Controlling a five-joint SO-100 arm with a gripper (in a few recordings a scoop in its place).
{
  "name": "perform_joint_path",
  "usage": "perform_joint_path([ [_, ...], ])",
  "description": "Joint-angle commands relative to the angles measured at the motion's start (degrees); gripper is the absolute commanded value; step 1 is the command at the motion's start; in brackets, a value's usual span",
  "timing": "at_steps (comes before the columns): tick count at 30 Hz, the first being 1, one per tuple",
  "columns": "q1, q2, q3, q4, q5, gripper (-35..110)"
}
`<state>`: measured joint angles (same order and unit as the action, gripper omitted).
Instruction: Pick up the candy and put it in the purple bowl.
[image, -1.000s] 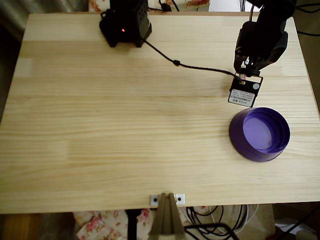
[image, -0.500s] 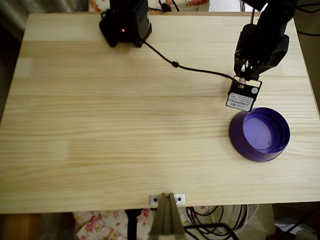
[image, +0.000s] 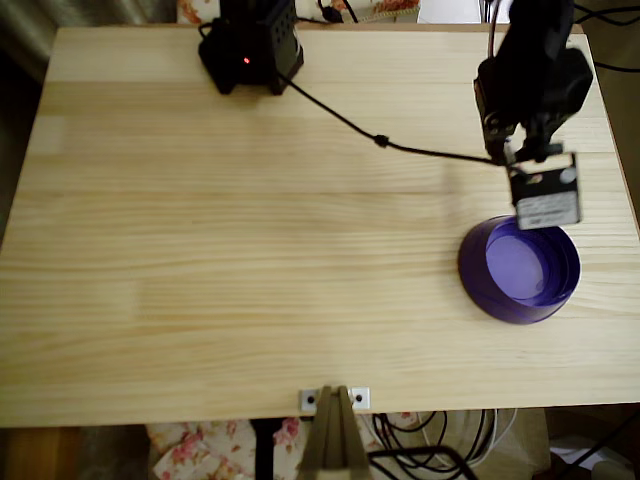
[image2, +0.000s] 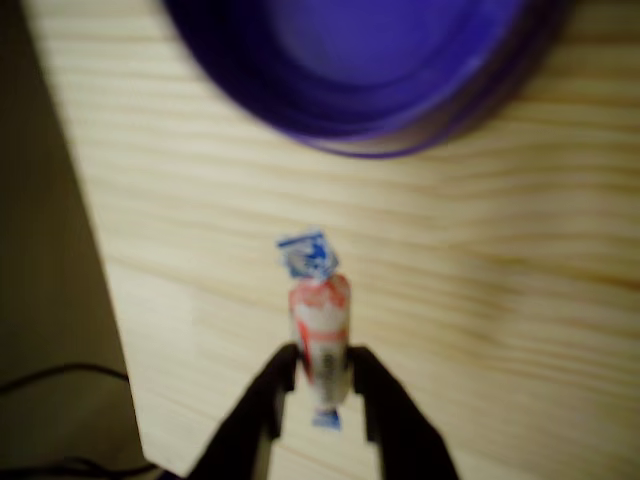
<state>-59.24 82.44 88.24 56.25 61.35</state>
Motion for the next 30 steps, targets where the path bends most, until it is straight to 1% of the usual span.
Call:
perform_joint_path([
  [1, 0.0, 10.02, -0.44, -2.55, -4.22, 0],
  [8, 0.79, 9.14, -3.6, -3.78, -17.14, 0],
  [14, 4.22, 9.49, -2.2, -9.58, -26.98, 0],
  [19, 5.89, 12.13, 2.2, -16.35, -35.68, 0],
  [23, 6.94, 13.01, 6.42, -24.08, -44.38, 0],
  [30, 8.96, 16.52, 14.68, -37.44, -52.56, 0],
])
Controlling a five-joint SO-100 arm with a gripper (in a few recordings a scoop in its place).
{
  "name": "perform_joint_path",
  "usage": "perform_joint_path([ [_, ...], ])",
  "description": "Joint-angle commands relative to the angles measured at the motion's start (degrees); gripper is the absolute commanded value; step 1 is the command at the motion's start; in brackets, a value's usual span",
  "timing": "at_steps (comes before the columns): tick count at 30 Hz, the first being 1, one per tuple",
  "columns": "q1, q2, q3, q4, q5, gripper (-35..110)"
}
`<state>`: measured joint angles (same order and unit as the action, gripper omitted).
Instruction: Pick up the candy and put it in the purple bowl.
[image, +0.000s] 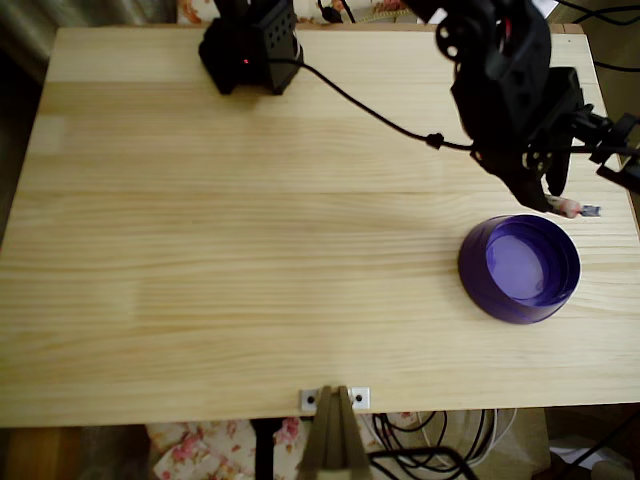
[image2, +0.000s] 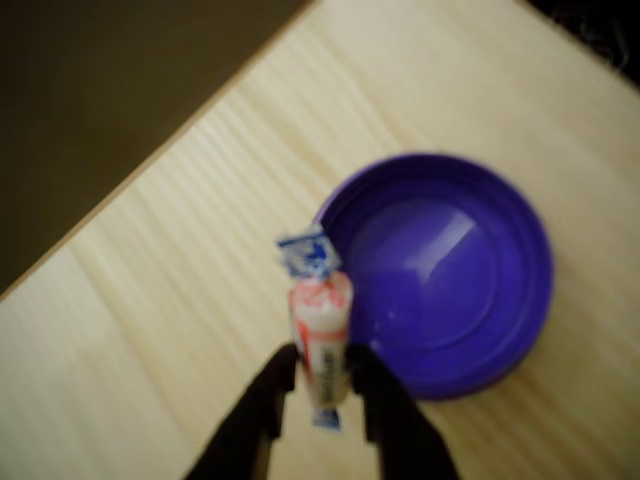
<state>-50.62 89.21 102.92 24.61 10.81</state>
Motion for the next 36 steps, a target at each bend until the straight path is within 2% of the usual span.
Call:
perform_joint_path([
  [1, 0.62, 9.58, -0.09, -6.42, -2.72, 0],
  [17, 4.48, 5.62, 2.99, -14.06, -3.87, 0],
  [26, 4.31, 4.31, 2.99, -14.24, -2.46, 7],
  [28, 4.22, 4.31, 3.25, -14.06, -2.55, 13],
  [36, 3.96, 4.66, 3.78, -13.45, -2.29, 17],
])
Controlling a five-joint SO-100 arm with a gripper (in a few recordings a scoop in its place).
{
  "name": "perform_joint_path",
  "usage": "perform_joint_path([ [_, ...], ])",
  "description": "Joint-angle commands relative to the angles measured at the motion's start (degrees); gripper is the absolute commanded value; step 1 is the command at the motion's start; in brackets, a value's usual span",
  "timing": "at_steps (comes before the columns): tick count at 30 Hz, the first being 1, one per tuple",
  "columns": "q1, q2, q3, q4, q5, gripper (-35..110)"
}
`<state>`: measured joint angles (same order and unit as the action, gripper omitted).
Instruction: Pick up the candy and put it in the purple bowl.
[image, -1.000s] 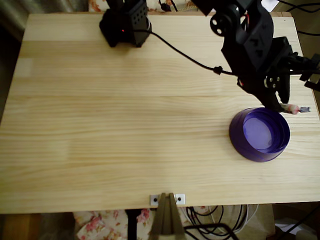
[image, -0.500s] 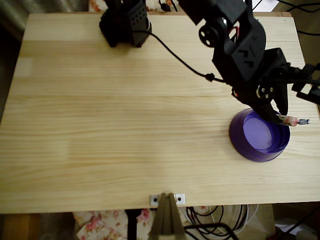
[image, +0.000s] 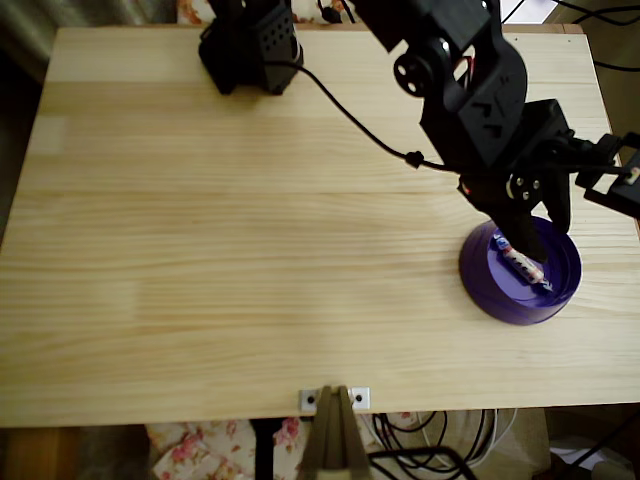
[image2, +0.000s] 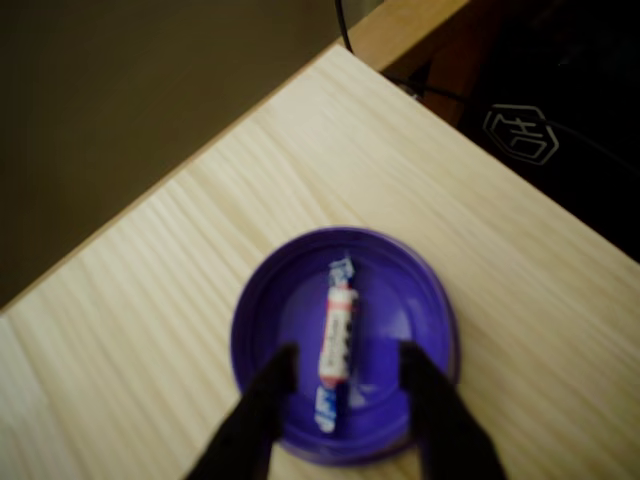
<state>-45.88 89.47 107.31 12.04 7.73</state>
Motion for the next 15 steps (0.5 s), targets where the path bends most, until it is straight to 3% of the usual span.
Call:
perform_joint_path([
  [1, -0.7, 4.39, -0.53, -1.05, 1.23, 17],
  [5, -0.53, 4.48, -0.53, -1.23, 3.34, 15],
  [9, -1.05, 7.56, 0.26, -0.79, 6.42, 0],
  [15, -3.34, 15.03, 3.87, -0.44, 5.63, 0],
])
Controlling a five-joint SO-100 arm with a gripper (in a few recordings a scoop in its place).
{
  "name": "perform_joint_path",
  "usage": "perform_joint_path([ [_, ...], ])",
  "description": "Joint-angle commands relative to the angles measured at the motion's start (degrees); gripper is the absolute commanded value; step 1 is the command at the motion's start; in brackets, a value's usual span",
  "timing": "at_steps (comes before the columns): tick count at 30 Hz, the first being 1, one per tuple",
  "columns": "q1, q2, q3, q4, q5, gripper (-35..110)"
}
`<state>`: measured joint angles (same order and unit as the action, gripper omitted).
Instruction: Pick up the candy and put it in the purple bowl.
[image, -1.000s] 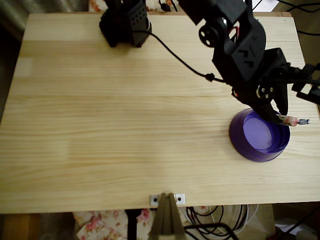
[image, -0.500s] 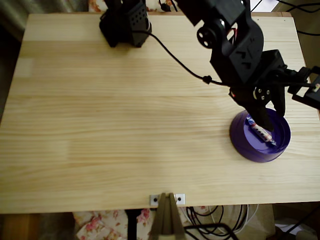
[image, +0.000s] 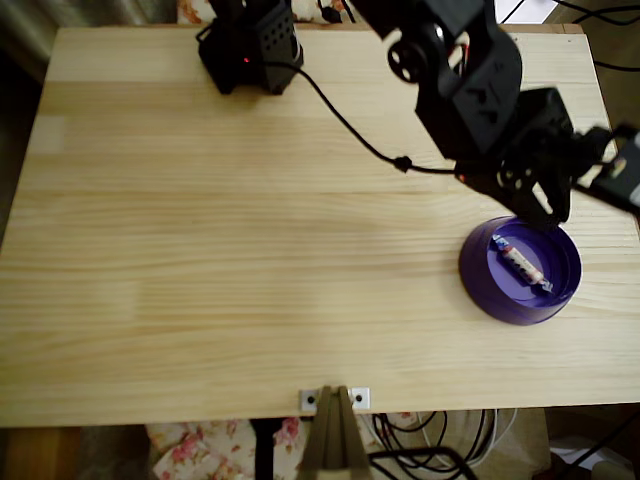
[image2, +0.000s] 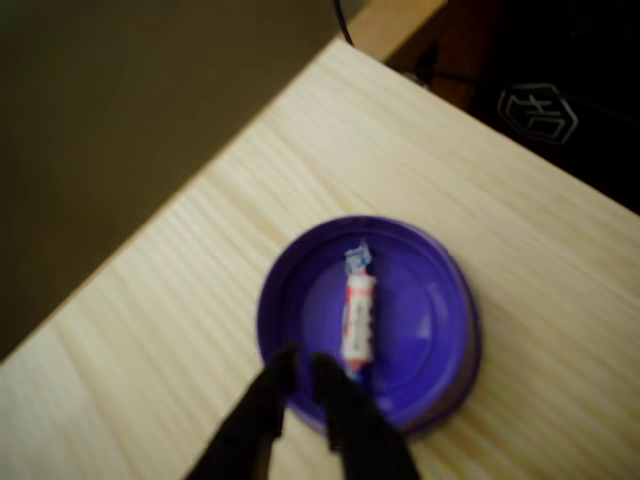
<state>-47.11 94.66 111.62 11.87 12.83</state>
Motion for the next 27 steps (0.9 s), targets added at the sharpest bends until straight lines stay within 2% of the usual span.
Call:
perform_joint_path([
  [1, -2.11, 11.16, 0.35, -0.18, 2.29, 0],
  [5, -0.53, 18.98, 6.94, -0.18, 6.5, 0],
  [9, 1.14, 22.06, 6.94, 5.89, 0.62, -1],
  [13, 4.22, 29.88, 10.72, 14.15, 0.18, -1],
  [19, 10.63, 63.37, 40.52, 1.76, 2.55, -1],
  [23, 15.03, 67.68, 38.58, 15.29, 1.05, -1],
  [27, 20.13, 73.3, 41.48, 21.62, 3.16, -1],
])
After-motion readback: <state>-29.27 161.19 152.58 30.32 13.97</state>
